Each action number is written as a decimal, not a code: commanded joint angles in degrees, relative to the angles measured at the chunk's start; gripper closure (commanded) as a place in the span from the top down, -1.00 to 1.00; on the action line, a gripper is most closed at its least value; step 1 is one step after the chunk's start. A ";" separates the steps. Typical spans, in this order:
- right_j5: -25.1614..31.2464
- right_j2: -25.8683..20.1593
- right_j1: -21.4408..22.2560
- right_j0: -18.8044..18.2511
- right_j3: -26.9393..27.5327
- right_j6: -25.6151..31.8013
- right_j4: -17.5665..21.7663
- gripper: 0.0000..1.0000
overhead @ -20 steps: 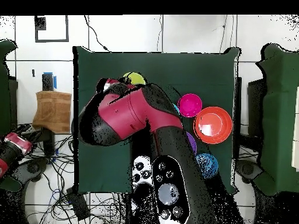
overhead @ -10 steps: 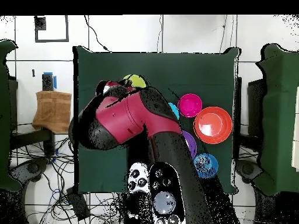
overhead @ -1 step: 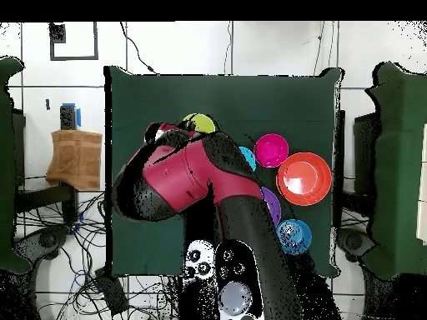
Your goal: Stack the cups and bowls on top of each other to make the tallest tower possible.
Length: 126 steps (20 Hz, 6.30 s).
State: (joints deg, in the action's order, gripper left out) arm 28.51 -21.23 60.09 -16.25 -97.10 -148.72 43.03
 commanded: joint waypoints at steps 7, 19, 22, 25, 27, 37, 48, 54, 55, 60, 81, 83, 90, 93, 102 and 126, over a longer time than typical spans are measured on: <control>0.41 4.45 -4.78 2.40 -3.73 5.54 12.31 -1.00; -0.94 7.95 -7.31 6.07 -2.28 2.25 15.97 -1.00; -1.35 8.80 -7.96 6.63 -1.98 1.95 16.24 -1.00; -1.49 9.52 -8.54 7.25 -1.56 1.68 16.69 -1.00; -1.38 10.33 -9.19 8.20 -0.82 0.98 17.60 -1.00; -2.23 12.42 -10.90 9.84 0.24 0.45 17.37 -1.00; -3.45 12.79 -12.09 10.09 1.10 1.20 15.19 -1.00; -4.44 13.15 -12.80 11.05 1.21 -0.43 14.22 -1.00; -4.30 13.11 -12.71 11.17 1.25 -0.40 13.91 -1.00; -3.14 12.58 -12.37 11.48 1.49 0.15 12.29 -1.00; -4.01 14.42 -14.06 13.81 2.20 -1.98 11.18 -1.00; -4.04 14.70 -14.58 14.11 2.72 -2.20 11.28 -1.00; -5.20 15.89 -17.39 15.03 5.03 -3.50 11.96 -1.00; -6.34 17.01 -19.30 15.79 6.43 -4.75 12.59 -1.00; -7.22 17.64 -18.59 15.05 6.31 -2.29 10.10 -1.00; -9.54 16.04 -11.34 12.93 1.97 1.79 6.92 -1.00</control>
State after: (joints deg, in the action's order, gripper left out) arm 23.26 -3.93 49.49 -6.31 -93.31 -148.72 45.64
